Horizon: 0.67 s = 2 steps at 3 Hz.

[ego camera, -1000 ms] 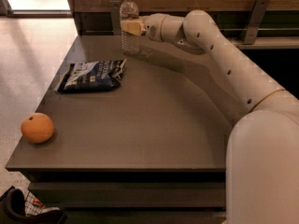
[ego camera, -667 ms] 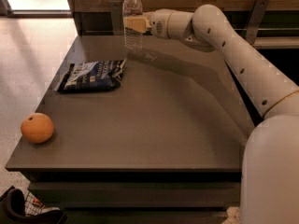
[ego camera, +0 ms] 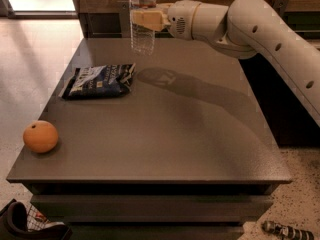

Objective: Move water bottle near orange

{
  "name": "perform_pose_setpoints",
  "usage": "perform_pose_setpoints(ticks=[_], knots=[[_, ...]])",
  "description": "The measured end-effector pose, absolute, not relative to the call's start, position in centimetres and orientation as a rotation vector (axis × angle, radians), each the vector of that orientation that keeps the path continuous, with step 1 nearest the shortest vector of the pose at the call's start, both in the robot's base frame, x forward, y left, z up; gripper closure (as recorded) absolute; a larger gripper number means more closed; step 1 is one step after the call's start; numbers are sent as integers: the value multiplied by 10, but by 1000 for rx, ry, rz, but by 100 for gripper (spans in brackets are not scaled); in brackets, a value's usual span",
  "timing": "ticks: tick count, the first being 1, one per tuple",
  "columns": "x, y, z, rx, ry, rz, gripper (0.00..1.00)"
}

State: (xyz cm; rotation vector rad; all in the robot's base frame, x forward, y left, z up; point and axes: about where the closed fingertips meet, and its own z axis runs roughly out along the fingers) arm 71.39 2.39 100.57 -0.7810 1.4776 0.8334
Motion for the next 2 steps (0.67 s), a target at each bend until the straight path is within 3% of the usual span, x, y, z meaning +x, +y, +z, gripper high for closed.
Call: perform_pose_setpoints(ticks=[2], knots=[[619,51,1010,-804,1437,834,100]])
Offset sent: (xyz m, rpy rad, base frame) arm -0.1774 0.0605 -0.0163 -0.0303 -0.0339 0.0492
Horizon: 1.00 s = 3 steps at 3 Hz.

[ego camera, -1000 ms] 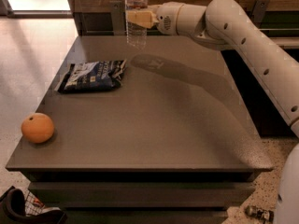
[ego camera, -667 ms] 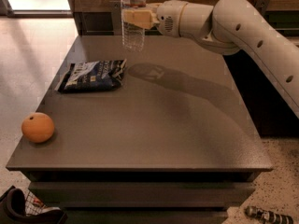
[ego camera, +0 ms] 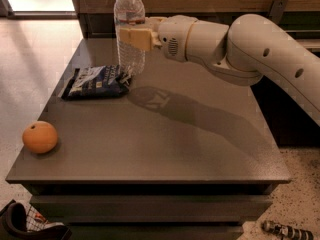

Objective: Move water bottle near orange

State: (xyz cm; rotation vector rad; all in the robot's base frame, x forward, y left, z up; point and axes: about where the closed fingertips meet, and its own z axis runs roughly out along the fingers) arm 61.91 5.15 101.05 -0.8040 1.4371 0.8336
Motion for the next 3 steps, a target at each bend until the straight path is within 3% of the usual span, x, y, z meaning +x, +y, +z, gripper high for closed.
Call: perform_pose_setpoints(ticks=[1,3], knots=[[552,79,993,-915,1477,836,100],[479,102,958,-1151,1387,936,100]])
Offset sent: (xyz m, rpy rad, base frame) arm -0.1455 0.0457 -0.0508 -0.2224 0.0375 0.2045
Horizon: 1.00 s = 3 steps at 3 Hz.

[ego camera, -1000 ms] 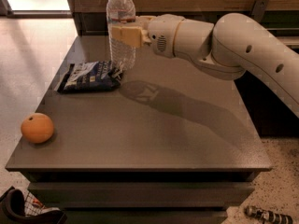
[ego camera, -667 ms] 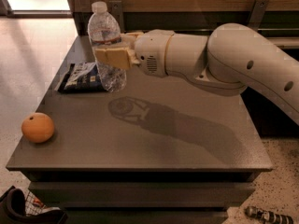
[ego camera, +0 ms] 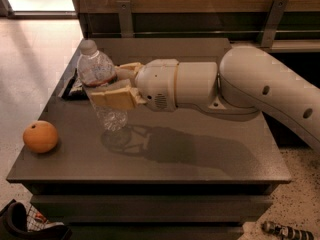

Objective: Move water bottle near orange

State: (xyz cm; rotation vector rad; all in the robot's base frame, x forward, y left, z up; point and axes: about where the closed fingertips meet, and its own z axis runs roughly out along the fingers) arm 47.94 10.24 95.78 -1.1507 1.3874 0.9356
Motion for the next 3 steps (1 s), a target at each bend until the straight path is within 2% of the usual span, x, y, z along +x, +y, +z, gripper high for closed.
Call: perform_pose_setpoints(ticks=[1,3], knots=[[469,114,925,-1273,1212,1082,100],[467,129,904,-1382,1114,1184,100]])
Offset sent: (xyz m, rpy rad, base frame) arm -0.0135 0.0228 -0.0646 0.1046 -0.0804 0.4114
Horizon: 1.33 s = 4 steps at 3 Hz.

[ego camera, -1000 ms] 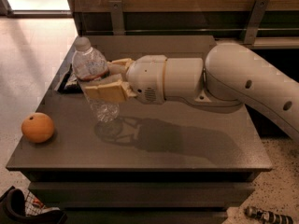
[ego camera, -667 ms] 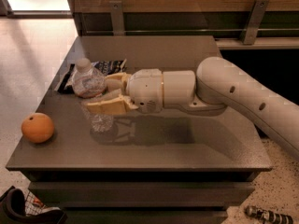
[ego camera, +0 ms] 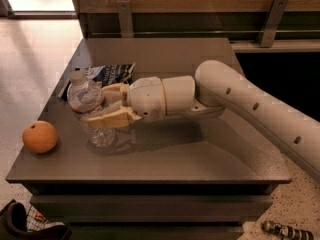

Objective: Move water bottle near orange

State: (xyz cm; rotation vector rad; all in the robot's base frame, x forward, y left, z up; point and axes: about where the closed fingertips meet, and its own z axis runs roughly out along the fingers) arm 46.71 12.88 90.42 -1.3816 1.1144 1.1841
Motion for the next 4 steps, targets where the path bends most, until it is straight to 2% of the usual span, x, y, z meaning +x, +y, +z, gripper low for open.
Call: perform_pose_setpoints(ticks=[1,2,3,4], knots=[[469,132,902,-1399,1112,1202,100],[468,133,902,-1401,1111,1203,75],[466,135,903,-1406,1107,1206,44],[464,138,904,-1411,1102,1210,5]])
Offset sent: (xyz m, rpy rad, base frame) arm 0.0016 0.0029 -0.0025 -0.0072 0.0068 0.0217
